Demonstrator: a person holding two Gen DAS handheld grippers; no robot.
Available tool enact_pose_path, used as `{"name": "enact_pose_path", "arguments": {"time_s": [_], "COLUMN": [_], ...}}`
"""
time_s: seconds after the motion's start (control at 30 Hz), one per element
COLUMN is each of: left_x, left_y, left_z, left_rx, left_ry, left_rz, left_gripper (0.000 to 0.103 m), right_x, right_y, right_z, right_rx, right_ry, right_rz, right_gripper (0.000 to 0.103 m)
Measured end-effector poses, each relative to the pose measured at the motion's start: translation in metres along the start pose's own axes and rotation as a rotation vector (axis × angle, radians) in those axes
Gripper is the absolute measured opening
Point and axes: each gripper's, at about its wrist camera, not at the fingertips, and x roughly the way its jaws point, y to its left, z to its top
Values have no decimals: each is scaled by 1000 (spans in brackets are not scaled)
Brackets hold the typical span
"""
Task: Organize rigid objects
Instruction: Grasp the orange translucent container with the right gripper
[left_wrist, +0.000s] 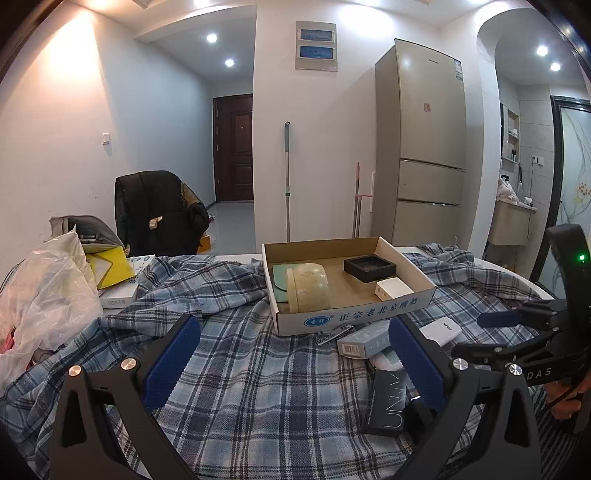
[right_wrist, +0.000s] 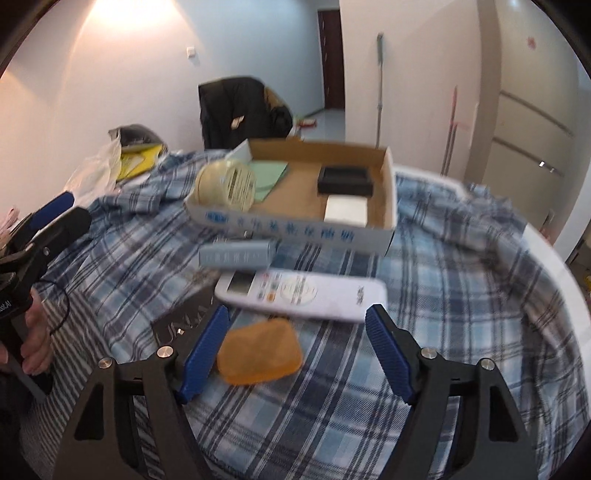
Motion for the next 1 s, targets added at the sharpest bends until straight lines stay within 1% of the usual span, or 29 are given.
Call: {"name": "enact_pose_path", "arguments": {"time_s": [0.13, 0.23, 0.4, 0.53, 0.63, 0.67, 0.73, 0.87, 1.0], "left_x": [6, 11, 13, 16, 17, 18, 20, 20, 21], "left_y": [6, 8, 7, 8, 12, 13, 12, 11, 12], "left_z": [0, -1, -3, -3, -3, -3, -4, -4, -4], "left_rx": [-19, -28, -21, -13, -30, -35, -34, -32, -31], "left_ry": [28, 55, 60, 76, 82, 86, 93, 92, 94], "left_rz": [13, 20, 20, 16, 18, 17, 18, 20, 36], "left_gripper": [103, 103, 103, 103, 103, 103, 103, 103, 103], "right_x": [5, 11, 16, 23, 30, 32, 37, 28, 19], "right_y": [0, 5, 17, 20, 20, 20, 20, 20, 15], "right_z": [-2, -4, -8, -10, -12, -12, -14, -12, -10], "right_rx": [-7, -35, -102, -123, -122, -122, -124, -130, -115], "right_ry": [24, 58, 76, 110, 143, 155, 179, 137, 123], "right_rz": [3, 1, 7, 19, 26, 22, 17, -18, -89], "right_gripper": [76, 76, 75, 74, 72, 69, 61, 61, 61]}}
